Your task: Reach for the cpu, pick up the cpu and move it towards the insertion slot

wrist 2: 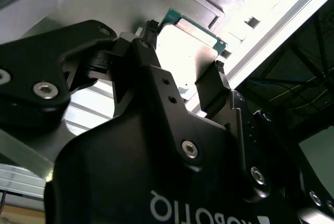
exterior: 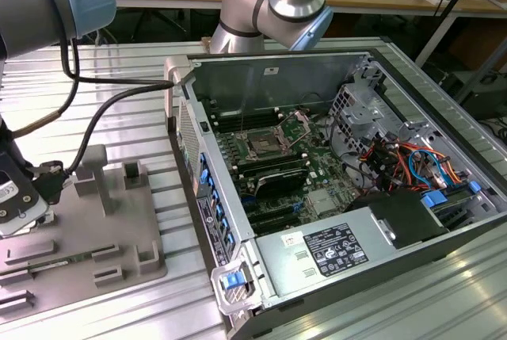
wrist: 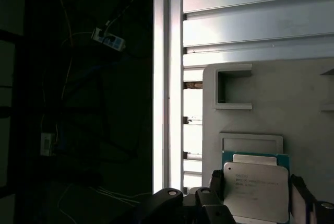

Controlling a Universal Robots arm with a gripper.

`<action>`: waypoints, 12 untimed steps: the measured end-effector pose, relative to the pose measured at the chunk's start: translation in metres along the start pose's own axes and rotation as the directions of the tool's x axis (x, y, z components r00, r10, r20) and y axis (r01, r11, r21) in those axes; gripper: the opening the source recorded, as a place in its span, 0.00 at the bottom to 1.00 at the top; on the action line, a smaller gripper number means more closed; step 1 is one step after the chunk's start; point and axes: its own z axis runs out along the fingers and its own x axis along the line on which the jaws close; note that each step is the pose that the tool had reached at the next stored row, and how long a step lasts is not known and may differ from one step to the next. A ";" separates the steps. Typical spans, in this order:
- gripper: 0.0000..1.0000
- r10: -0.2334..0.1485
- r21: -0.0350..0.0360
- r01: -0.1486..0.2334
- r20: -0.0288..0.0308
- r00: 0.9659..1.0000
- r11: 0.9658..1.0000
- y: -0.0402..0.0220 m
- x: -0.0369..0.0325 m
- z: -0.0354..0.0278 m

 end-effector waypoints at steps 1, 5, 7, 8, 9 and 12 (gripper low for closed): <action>0.55 0.000 0.000 0.000 0.000 1.000 1.000 0.0001 0.0000 -0.0012; 0.55 0.000 0.000 0.000 0.000 1.000 1.000 0.0002 0.0002 -0.0054; 0.55 0.000 0.000 0.000 -0.001 1.000 1.000 0.0003 0.0002 -0.0071; 0.55 0.000 0.000 0.000 0.000 1.000 1.000 0.0003 0.0002 -0.0080; 0.55 0.000 0.000 0.000 -0.001 1.000 1.000 0.0004 0.0003 -0.0102; 0.55 0.000 0.000 0.000 -0.001 1.000 1.000 0.0005 0.0004 -0.0132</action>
